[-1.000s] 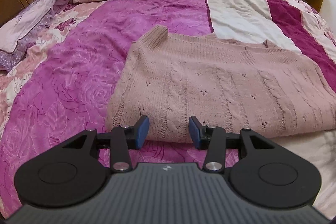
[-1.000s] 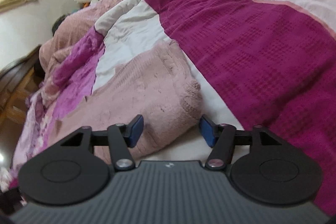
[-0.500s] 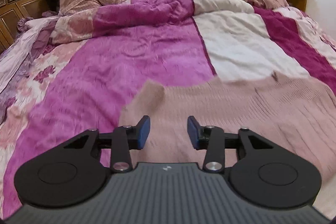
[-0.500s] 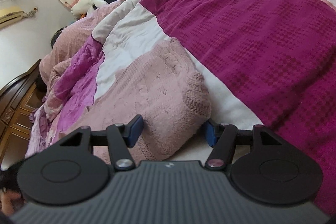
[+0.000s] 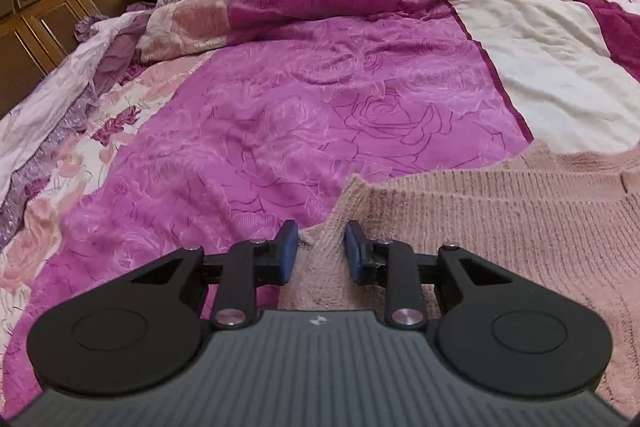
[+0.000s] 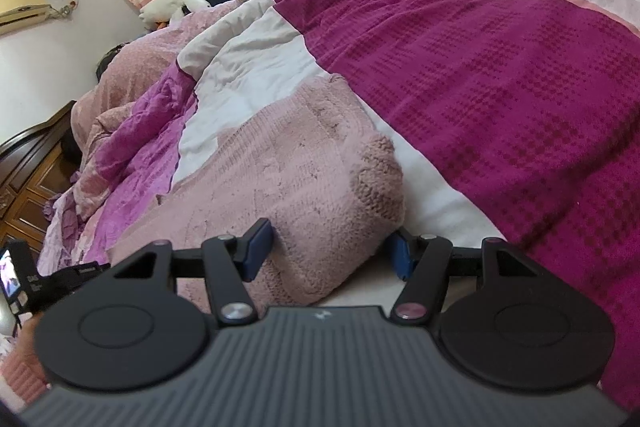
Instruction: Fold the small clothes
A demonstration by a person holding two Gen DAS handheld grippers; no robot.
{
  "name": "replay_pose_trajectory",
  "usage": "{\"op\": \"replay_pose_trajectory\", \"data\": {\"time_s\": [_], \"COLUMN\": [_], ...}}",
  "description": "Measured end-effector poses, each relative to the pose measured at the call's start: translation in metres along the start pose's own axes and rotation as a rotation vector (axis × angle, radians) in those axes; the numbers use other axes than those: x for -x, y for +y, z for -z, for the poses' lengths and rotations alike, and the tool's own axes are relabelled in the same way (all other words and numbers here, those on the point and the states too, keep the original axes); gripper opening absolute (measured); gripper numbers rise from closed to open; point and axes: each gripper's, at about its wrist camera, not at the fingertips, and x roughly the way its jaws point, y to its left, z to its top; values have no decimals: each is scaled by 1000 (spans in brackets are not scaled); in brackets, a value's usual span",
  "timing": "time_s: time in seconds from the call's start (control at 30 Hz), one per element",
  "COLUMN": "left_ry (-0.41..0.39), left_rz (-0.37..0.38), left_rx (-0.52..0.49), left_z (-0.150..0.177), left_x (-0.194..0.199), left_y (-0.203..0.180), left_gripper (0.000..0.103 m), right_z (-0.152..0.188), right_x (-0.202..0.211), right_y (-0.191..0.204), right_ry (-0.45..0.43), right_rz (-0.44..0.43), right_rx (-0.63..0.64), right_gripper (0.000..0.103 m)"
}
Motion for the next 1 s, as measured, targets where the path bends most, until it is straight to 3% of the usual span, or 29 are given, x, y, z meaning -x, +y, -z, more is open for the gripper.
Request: {"op": "replay_pose_trajectory", "data": {"time_s": [0.13, 0.2, 0.33, 0.63, 1.0], "left_ry": [17, 39, 70, 128, 159], "left_rz": [32, 61, 112, 105, 120], "left_rx": [41, 69, 88, 125, 139], "left_z": [1, 6, 25, 75, 87], "left_x": [22, 41, 81, 153, 170], "left_y": [5, 10, 14, 12, 3], "left_gripper": [34, 44, 48, 58, 61], "right_z": [-4, -5, -6, -8, -8], "right_x": [0, 0, 0, 2, -4], "right_y": [-4, -8, -15, -14, -14], "right_ry": [-1, -7, -14, -28, -72], "right_rz": [-22, -34, -57, -66, -47], "right_rx": [-62, -104, -187, -238, -276], "right_gripper": [63, 63, 63, 64, 63]}}
